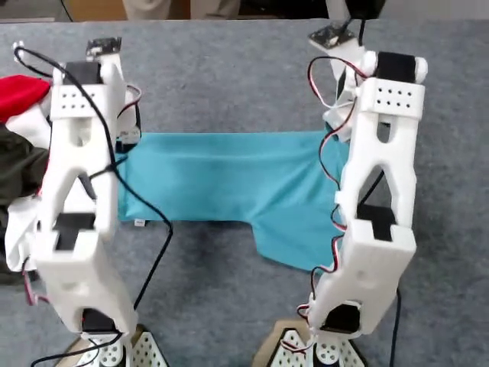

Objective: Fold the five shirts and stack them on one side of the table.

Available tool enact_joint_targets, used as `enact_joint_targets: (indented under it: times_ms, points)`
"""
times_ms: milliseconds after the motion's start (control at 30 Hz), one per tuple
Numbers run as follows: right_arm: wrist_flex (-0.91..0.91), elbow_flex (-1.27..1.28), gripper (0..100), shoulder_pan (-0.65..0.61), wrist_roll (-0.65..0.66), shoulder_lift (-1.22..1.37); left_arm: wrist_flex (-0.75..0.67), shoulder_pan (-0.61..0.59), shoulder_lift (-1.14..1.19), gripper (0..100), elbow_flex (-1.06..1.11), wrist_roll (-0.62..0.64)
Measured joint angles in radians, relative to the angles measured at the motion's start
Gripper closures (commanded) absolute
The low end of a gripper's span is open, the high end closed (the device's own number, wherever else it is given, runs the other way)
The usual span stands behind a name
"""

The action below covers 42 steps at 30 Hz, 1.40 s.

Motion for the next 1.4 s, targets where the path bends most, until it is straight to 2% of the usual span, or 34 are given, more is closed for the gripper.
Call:
enact_joint_targets:
  times_ms: [233,300,367,533,700,967,1267,1400]
  points:
    - [-0.224,0.425,99.3,0.000,0.003,-0.238,-0.427,0.021,-0.456,98,0.778,-0.026]
    - [-0.290,0.565,99.3,0.000,0.015,-0.302,-0.516,0.021,-0.522,98,0.928,-0.028]
    - [-0.361,0.701,99.3,0.000,0.018,-0.356,-0.565,0.006,-0.531,98,0.988,-0.028]
    - [-0.539,0.971,99.3,0.000,0.018,-0.394,-0.663,-0.025,-0.450,98,1.003,-0.026]
    - [-0.637,1.026,99.3,0.040,0.025,-0.377,-0.672,-0.028,-0.264,98,0.961,-0.028]
    - [-0.701,1.026,99.3,0.153,0.133,-0.256,-0.624,-0.043,-0.140,98,0.884,-0.028]
    - [-0.718,1.023,99.3,0.169,0.144,-0.233,-0.621,-0.046,-0.138,98,0.882,-0.043]
    - [-0.658,0.982,99.3,0.192,0.144,-0.272,-0.585,-0.046,-0.167,98,0.870,-0.074]
